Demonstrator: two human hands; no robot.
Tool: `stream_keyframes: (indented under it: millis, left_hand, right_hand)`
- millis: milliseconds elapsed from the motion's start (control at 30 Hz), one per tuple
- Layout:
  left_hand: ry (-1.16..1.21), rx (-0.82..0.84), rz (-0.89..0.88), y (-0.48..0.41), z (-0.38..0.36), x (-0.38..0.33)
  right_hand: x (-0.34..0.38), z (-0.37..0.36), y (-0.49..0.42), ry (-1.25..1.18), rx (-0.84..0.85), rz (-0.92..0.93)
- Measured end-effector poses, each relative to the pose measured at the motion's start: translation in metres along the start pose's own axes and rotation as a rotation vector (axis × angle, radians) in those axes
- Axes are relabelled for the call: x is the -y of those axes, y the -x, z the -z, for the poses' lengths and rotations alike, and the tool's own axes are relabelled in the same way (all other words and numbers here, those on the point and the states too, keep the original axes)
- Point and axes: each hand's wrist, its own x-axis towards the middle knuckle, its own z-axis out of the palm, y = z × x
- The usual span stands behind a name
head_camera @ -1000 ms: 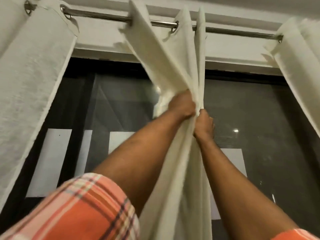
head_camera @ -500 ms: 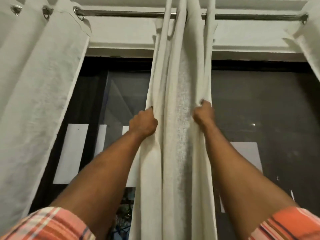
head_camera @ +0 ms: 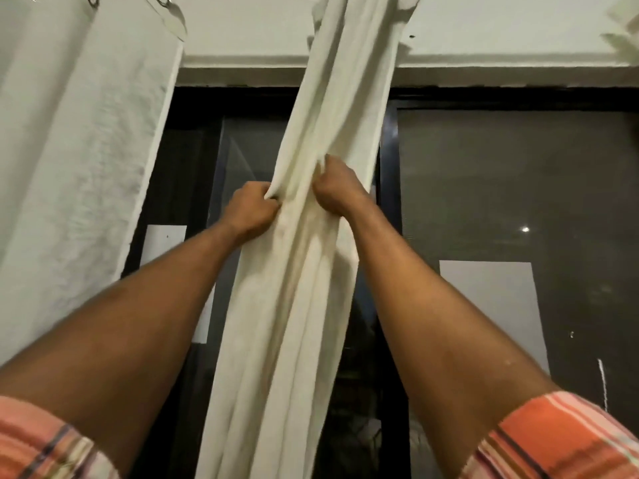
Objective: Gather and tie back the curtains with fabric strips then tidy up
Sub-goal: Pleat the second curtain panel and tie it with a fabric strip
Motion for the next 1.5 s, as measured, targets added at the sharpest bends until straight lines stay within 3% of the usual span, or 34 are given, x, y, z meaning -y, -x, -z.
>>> stream_keyframes:
  millis: [167, 367, 533, 833, 1067, 1267, 1367, 1500]
  left_hand:
    - [0.038, 0.005, -0.042, 0.0, -0.021, -0.021]
    - [0.015, -0.07, -0.16, 0.007, -0.045, -0.043]
    - [-0.05, -0.126, -0.224, 0.009, -0.064, -0.061]
    - [-0.102, -0.097, -0.123, 0.017, -0.094, -0.105]
    - [-0.165, -0.177, -0.069, 0.018, -0.106, -0.116]
    - [-0.335, -0.407, -0.339, 0.014, -0.113, -0.119]
    - [-0.302, -0.37, -0.389, 0.014, -0.112, -0.124]
    - [-0.164, -0.208, -0.212, 0.016, -0.114, -0.124]
  right_hand:
    - [-0.048, 0.003, 0.012, -0.007, -0.058, -0.183]
    - [-0.062, 0.012, 0.011, -0.219, -0.347, -0.171]
    - [-0.073, 0.024, 0.007, -0.19, -0.477, -0.18]
    - [-0.088, 0.048, 0.006, -0.111, -0.522, -0.122]
    - [-0.088, 0.066, 0.008, -0.064, -0.628, -0.187]
    - [-0.086, 0.068, 0.005, 0.021, -0.586, -0.161]
    - [-0.086, 0.071, 0.003, 0.042, -0.549, -0.172]
    - [-0.084, 0.074, 0.008, 0.06, -0.491, -0.18]
